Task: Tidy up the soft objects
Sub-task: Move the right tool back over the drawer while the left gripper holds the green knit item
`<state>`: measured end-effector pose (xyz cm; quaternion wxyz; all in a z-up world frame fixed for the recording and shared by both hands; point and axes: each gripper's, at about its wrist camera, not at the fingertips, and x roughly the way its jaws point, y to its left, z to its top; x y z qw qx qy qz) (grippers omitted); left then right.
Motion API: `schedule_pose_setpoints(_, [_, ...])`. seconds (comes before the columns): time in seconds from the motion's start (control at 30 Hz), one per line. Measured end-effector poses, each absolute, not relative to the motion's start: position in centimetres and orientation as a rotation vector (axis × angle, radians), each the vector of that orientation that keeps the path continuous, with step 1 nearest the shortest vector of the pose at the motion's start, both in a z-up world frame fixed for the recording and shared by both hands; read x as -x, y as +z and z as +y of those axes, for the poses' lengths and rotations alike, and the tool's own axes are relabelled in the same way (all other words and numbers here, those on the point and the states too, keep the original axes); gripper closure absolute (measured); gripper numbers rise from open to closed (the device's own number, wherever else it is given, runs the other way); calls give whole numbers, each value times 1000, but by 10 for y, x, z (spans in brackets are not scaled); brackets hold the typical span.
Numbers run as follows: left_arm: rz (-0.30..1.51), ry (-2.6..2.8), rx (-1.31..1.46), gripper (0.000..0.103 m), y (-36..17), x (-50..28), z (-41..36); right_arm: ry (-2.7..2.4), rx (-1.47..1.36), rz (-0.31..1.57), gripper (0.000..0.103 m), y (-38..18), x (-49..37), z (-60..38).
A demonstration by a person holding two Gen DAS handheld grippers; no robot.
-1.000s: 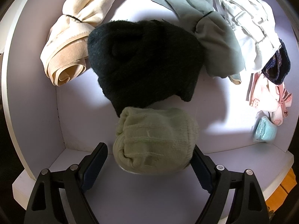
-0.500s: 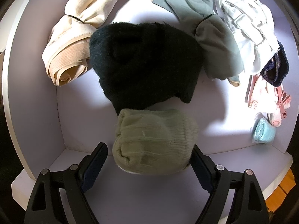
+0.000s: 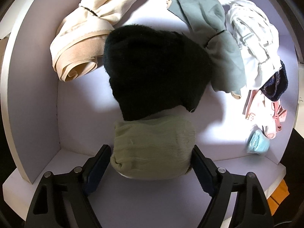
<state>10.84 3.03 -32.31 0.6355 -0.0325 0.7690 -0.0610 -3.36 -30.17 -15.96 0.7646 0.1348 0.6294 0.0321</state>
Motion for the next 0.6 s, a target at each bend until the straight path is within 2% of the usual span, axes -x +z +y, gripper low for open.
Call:
schedule_pose_setpoints(0.07, [1749, -149, 79, 22, -321, -107, 30, 64, -265, 1425, 22, -174, 34, -297])
schedule_pose_setpoints(0.13, [1743, -152, 79, 23, -318, -109, 31, 63, -230, 1503, 16, -191, 34, -291])
schedule_pose_setpoints(0.6, [1725, -158, 124, 27, -299, -110, 48, 50, -234, 1677, 16, -254, 42, -280])
